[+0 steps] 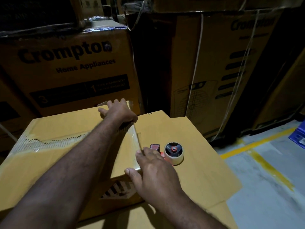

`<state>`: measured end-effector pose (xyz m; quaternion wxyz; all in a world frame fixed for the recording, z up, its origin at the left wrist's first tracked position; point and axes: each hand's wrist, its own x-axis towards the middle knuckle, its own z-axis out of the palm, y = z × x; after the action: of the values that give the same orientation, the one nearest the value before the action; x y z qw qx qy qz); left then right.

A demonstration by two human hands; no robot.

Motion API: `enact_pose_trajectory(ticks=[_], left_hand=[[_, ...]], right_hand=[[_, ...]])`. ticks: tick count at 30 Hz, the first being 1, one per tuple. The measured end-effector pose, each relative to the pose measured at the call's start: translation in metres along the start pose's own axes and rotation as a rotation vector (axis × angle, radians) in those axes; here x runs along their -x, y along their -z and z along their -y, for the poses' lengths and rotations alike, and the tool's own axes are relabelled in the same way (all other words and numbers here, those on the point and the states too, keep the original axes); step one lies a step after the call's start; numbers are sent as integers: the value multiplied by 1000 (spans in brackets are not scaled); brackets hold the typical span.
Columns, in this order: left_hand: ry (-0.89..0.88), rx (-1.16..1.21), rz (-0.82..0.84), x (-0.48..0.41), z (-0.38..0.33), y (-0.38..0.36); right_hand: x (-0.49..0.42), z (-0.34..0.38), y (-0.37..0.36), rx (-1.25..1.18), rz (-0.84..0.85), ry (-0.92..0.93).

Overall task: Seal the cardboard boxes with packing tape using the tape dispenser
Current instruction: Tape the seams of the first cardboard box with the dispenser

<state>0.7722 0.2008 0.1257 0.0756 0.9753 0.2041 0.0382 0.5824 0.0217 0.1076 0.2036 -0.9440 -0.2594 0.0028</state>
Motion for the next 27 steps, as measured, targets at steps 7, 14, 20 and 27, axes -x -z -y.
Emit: enact_pose_trajectory(ticks=[7, 14, 20, 27], left_hand=[[-56, 11, -28, -26, 3, 0], [-23, 103, -22, -54, -1, -2], [-39, 21, 9, -71, -4, -3], [-47, 22, -30, -86, -6, -7]], right_hand=[[-4, -1, 6, 54, 38, 54], [-11, -3, 12, -1, 120, 65], [-19, 1, 0, 41, 13, -36], [-21, 7, -4, 121, 63, -53]])
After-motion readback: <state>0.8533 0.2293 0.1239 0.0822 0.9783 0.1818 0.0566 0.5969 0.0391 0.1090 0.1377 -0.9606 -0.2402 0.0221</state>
